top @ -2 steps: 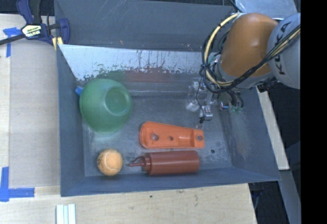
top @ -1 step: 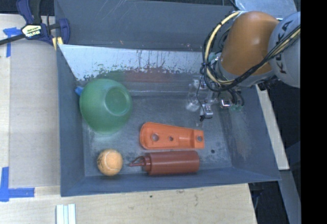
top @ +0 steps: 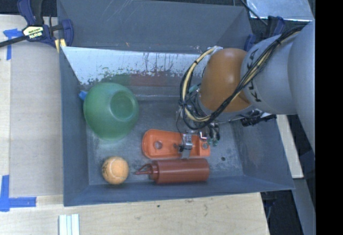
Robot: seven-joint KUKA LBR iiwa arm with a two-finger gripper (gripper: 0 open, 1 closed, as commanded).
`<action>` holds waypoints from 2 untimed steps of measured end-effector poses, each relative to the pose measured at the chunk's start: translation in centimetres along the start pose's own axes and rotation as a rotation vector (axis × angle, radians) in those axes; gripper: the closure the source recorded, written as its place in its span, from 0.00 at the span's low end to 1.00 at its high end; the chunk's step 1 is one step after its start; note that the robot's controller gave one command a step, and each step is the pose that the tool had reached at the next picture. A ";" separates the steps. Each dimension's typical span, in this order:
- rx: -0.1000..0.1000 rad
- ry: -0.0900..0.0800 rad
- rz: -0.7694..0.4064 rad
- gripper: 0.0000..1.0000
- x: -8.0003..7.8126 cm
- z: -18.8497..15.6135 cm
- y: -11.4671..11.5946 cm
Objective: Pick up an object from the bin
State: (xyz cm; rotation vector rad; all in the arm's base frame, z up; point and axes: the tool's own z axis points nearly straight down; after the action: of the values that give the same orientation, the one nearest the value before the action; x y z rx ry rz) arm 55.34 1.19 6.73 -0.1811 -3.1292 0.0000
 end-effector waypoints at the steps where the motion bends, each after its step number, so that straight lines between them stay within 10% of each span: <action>1: 0.001 -0.019 -0.282 1.00 -1.3 -0.4 -0.8; 2: 0.001 -0.019 -0.282 1.00 -1.3 -0.4 -0.8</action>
Offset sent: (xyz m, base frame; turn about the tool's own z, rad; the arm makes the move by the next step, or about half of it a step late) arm 0.0000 0.0000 0.0000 0.0000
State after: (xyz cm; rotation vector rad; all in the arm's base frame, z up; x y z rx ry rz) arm 56.52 0.24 7.12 0.2624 -3.1420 0.0017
